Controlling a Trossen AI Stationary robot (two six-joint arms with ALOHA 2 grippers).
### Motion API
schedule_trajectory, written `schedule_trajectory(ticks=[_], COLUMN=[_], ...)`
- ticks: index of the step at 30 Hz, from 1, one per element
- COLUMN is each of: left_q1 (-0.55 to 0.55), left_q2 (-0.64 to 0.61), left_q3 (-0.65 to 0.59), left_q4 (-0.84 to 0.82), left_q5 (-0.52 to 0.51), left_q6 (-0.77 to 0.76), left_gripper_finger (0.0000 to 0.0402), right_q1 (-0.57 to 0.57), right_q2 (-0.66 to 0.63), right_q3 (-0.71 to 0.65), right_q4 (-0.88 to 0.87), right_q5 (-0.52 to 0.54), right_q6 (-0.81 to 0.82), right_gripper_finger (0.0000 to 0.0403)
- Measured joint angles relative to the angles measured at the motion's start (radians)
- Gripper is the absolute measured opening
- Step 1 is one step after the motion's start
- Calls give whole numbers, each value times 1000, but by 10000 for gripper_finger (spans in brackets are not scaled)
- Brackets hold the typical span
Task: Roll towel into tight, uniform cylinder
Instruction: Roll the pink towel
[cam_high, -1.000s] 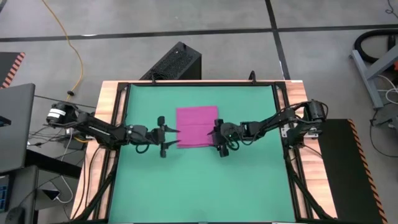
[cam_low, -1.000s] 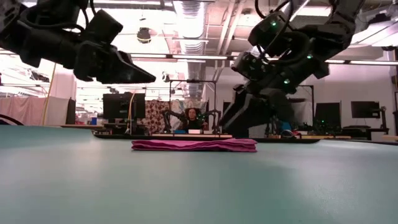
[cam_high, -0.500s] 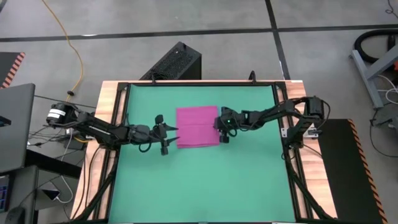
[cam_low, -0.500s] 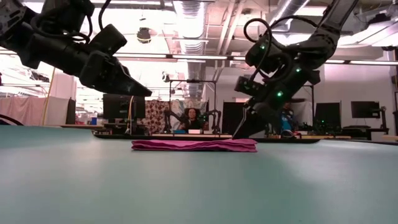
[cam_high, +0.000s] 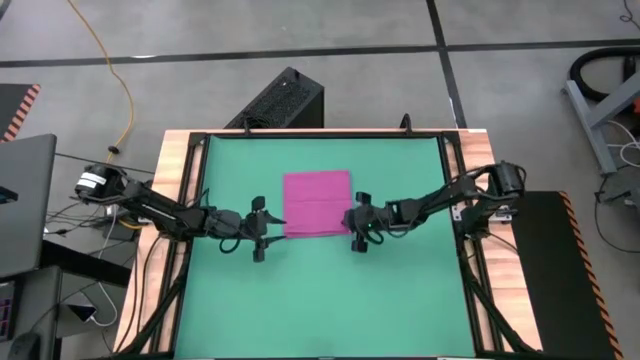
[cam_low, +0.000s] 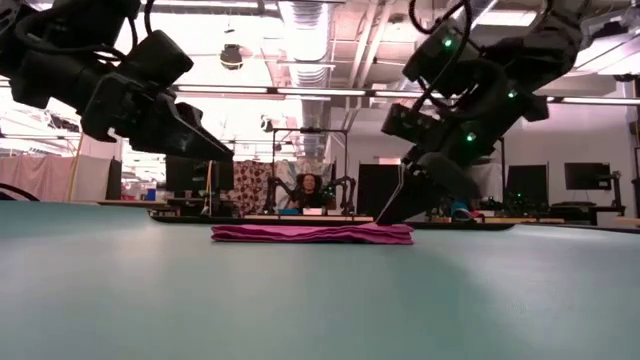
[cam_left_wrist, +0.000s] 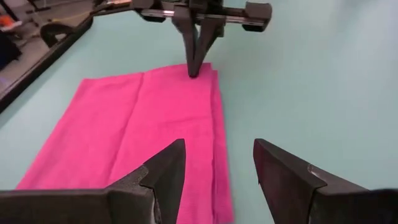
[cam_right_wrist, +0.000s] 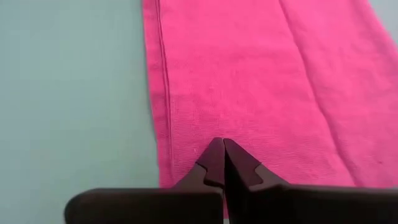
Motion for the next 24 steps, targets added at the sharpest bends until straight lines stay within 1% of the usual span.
schedule_trajectory(ticks=[3,7,12,14,17,19,21,24], left_q1=[-6,-7,-7,-4,-1,-1,1,1], left_q2=[0,0,0,11,56,97,148,225], left_q3=[0,0,0,0,0,0,0,1], left_q4=[1,8,-24,-62,-70,-65,-29,55], left_q5=[-26,-28,-17,-1,4,-25,-29,11], left_q6=[30,77,257,281,270,291,319,342], left_gripper_finger=[180,180,181,182,186,188,188,188], right_q1=[30,55,73,82,103,113,118,115], right_q2=[0,-14,-80,-106,-131,-141,-141,-132], right_q3=[0,1,1,1,1,1,1,1], right_q4=[68,186,185,171,156,148,139,128], right_q5=[39,41,41,32,20,18,18,18], right_q6=[0,-19,-30,-27,-27,-27,-25,1], right_gripper_finger=[24,52,84,97,118,133,146,159])
